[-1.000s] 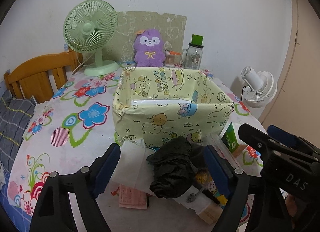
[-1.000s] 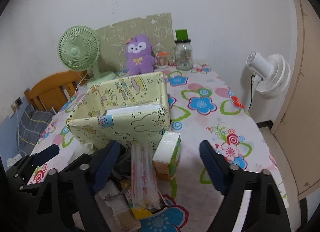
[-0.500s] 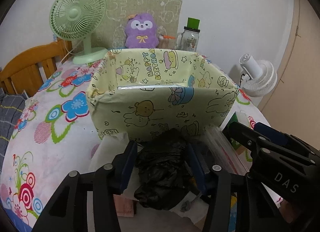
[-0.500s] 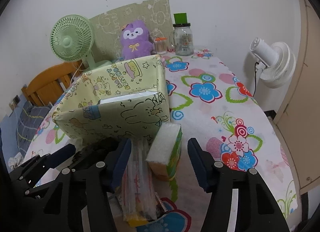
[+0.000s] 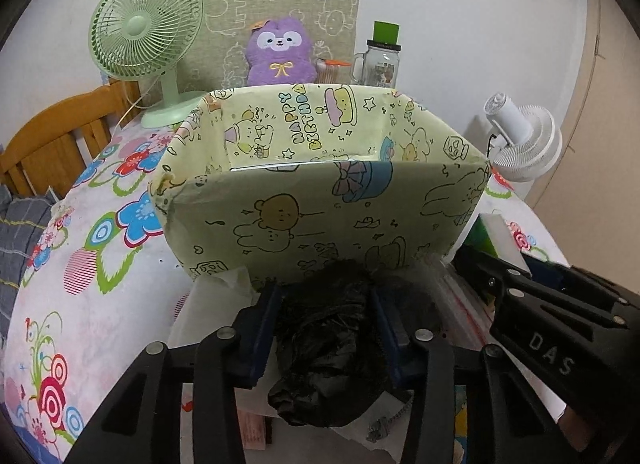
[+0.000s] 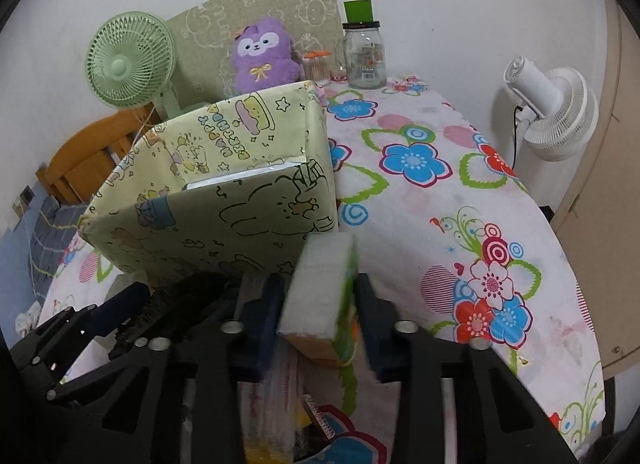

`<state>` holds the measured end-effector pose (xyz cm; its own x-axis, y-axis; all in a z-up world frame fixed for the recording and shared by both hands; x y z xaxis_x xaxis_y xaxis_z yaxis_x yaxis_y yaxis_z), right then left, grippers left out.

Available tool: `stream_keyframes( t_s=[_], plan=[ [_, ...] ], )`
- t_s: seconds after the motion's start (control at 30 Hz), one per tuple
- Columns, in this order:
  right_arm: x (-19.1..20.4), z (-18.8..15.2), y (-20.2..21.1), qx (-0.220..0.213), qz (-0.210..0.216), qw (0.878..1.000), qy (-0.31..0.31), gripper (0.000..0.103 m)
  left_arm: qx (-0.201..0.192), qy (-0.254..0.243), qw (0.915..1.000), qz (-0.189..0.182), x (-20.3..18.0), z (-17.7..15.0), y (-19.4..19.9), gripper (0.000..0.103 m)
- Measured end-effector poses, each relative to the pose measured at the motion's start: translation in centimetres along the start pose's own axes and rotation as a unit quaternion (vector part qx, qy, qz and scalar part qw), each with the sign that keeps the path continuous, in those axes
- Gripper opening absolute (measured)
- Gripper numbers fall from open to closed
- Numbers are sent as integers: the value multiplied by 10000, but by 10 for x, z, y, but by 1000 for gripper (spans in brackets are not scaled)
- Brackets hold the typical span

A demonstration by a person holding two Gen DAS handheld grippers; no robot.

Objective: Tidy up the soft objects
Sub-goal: 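Grasp the black cloth with the left tool while the right tool grasps the white tissue pack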

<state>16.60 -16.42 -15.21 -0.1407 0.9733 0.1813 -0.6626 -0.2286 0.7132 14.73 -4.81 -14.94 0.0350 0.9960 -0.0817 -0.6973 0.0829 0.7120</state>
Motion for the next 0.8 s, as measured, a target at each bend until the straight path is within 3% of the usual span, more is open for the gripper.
stream_keyframes(
  t_s=[0.1, 0.13, 0.33, 0.8],
  plan=[
    [2, 0, -1, 17, -8, 10000, 41, 26, -46, -116, 9999, -7, -3, 0, 1, 39],
    [2, 0, -1, 27, -26, 10000, 38, 25, -74, -147, 9999, -1, -3, 1, 1, 31],
    [4, 3, 6, -64, -83, 9999, 24, 24, -122, -207, 9997, -107, -5, 3, 5, 22],
    [18, 12, 36, -380, -22, 9992, 105, 25, -377, -270, 9988, -155, -10, 17, 30, 19]
  ],
)
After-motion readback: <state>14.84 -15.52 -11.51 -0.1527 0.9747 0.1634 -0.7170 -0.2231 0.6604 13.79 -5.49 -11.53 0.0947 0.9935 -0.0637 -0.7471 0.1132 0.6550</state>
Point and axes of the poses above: each gripper's, at about its wrist camera, not at the fingertips, and y roughly against the way its jaws point, x to its left, z to its top, the point moved 6 cm from there along -y, roughly the way its jaws point, and after that the axes turned 1 degree about -x, right-handed, at the moved point
